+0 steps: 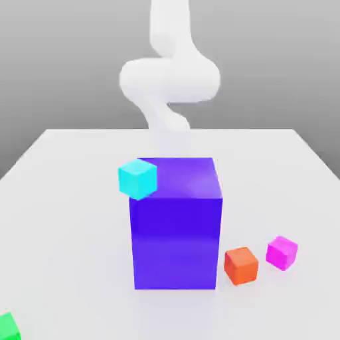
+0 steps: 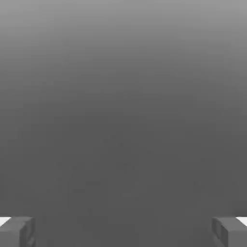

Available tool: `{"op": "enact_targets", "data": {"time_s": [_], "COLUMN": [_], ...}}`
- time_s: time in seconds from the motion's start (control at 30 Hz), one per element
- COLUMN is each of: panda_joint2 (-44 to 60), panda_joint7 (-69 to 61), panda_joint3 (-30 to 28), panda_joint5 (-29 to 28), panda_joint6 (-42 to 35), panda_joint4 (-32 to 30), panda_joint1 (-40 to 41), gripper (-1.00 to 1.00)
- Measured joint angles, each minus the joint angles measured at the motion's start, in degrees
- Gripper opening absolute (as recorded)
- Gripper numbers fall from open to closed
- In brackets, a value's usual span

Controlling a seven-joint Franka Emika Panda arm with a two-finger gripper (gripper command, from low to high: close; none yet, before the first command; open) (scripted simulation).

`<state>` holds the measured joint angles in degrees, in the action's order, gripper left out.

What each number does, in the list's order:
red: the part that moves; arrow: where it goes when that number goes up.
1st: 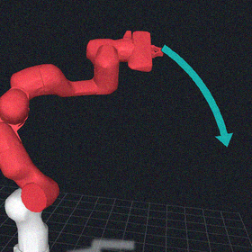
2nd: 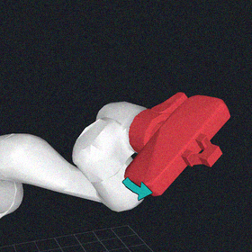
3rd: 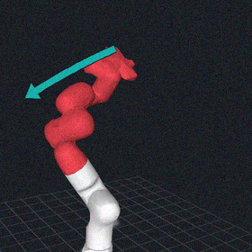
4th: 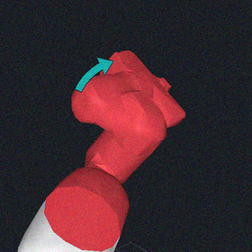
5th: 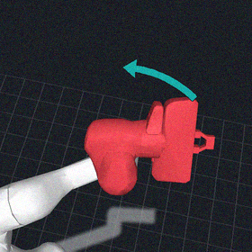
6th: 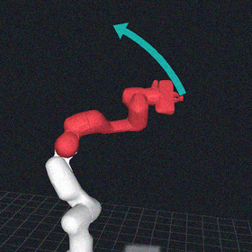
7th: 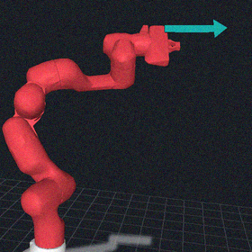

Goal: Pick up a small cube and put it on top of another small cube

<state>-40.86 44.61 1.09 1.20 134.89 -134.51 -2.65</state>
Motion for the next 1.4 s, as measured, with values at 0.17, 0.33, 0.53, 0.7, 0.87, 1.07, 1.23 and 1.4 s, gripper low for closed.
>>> {"op": "enact_targets", "data": {"time_s": [0.17,0.33,0.53,0.7,0.87,1.07,1.23,1.4], "panda_joint2": [10.9,21.2,33.7,44.4,54.9,58.5,55.7,47.0], "panda_joint7": [-2.4,-4.1,-4.1,0.1,6.4,7.3,6.1,-0.1], "panda_joint3": [3.0,7.0,12.4,14.5,7.4,4.2,6.1,9.5], "panda_joint5": [2.2,3.5,2.3,-4.6,-13.2,-14.3,-12.8,-5.0], "panda_joint6": [6.7,13.2,21.0,27.5,35.4,38.4,36.1,28.4], "panda_joint4": [-5.8,-11.4,-18.1,-23.2,-22.1,-21.3,-21.9,-23.0], "panda_joint1": [-5.7,-10.6,-15.5,-20.5,-26.2,-29.2,-27.7,-24.5], "gripper": [0.0,0.0,0.0,0.0,0.0,-1.0,-1.0,-1.0]}}
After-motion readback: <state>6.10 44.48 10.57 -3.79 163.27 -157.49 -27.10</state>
